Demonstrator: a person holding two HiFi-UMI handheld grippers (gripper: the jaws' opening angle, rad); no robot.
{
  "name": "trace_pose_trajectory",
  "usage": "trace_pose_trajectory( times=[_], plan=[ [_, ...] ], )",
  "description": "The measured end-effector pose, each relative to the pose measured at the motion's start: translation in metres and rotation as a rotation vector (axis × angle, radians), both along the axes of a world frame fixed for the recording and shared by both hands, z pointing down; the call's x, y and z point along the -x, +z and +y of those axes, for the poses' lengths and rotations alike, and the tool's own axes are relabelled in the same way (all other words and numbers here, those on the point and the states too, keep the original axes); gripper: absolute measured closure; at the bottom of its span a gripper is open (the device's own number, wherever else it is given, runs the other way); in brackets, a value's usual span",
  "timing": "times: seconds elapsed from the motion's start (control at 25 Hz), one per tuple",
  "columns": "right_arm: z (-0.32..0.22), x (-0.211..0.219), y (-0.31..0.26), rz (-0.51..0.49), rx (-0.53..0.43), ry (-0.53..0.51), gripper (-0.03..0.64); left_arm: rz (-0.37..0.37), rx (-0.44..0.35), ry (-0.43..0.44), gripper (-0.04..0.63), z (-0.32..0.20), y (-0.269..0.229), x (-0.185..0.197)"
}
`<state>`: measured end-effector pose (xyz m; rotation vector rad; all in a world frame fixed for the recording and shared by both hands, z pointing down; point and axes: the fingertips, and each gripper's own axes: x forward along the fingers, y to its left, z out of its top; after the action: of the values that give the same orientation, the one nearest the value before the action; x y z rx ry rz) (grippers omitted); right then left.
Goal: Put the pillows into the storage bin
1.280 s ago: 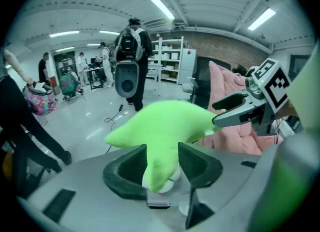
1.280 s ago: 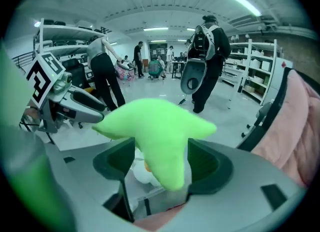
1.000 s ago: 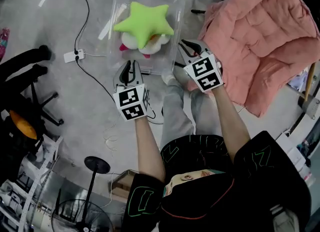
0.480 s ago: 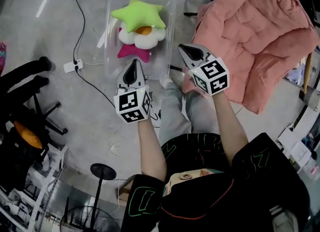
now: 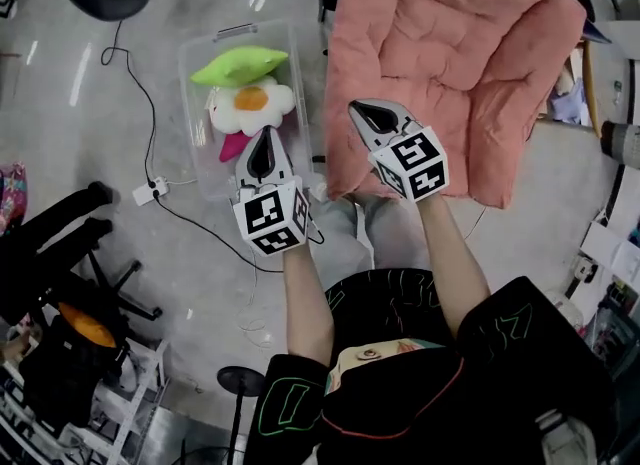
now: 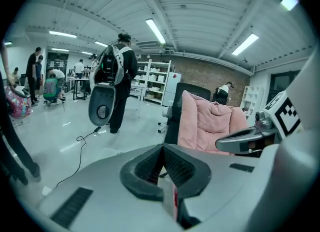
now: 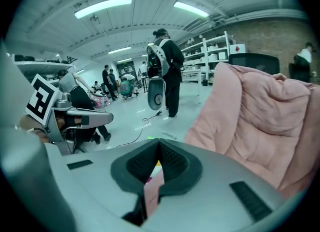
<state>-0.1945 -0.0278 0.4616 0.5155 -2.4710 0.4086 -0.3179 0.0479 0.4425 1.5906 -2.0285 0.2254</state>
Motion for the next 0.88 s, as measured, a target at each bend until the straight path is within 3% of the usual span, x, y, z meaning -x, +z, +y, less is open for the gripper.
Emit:
trace_pose_trajectory(
  times=[0.28,0.64,0.88],
  plan=[
    [-0.037,-0.092,-0.041,-0.046,-0.048,0.157,0.614,-0.03,-0.081,0.159,0.6,-0.055,-0.043,-0.089],
    [-0.089,-0.203,-0.121,-0.187,-0.189,0.379,0.614,0.007,-0.238,0.381,0.6,-0.109,-0.114,-0.206],
    [-0.109,-0.277,-0.174,-0.242,-0.286,0.452,0.614,-0.058,-0.319,0.451,0.598,-0.138,-0.165,-0.259]
  ],
)
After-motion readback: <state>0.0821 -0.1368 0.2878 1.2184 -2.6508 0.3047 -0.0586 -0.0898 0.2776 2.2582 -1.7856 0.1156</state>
